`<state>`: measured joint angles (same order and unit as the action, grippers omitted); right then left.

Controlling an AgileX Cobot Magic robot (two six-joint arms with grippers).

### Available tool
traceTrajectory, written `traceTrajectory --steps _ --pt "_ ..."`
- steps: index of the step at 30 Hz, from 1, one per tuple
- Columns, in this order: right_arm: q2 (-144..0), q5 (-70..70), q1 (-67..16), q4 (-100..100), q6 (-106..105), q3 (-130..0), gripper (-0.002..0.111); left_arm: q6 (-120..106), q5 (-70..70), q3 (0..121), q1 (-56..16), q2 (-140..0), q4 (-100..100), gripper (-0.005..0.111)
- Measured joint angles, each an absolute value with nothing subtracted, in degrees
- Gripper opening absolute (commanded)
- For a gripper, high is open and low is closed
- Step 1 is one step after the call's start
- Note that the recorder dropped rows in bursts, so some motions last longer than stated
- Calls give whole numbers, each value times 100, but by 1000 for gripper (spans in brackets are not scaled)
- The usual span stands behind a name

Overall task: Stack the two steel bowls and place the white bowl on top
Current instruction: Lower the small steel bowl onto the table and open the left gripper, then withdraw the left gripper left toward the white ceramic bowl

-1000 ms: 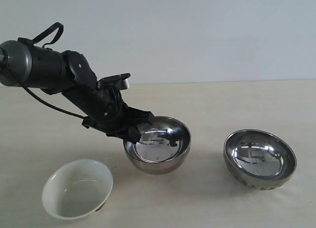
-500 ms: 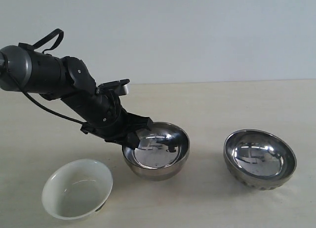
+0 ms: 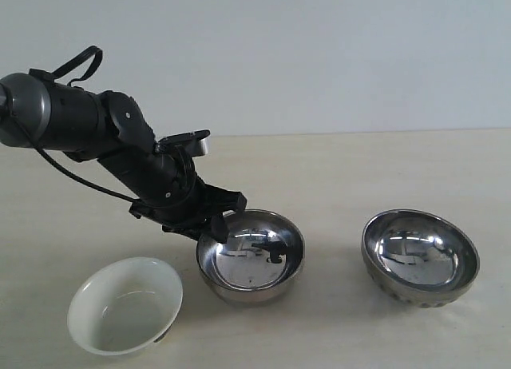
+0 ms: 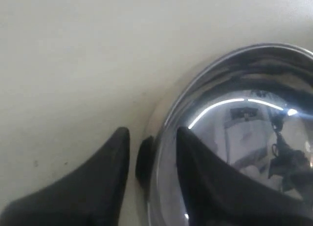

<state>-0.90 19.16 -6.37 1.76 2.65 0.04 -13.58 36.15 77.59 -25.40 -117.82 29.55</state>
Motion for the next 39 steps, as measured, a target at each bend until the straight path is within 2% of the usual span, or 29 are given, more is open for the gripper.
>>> traceTrajectory --steps 16,28,39 --pt "-90 1916 -637 176 265 4 0 -1330 3866 7759 -2378 -11567 2643 35" --pt "-90 1916 -637 176 265 4 0 -1274 4541 7688 -1845 -10531 2454 35" --pt "-90 1916 -637 176 265 4 0 -1274 3955 6622 -1832 -9087 2350 35"
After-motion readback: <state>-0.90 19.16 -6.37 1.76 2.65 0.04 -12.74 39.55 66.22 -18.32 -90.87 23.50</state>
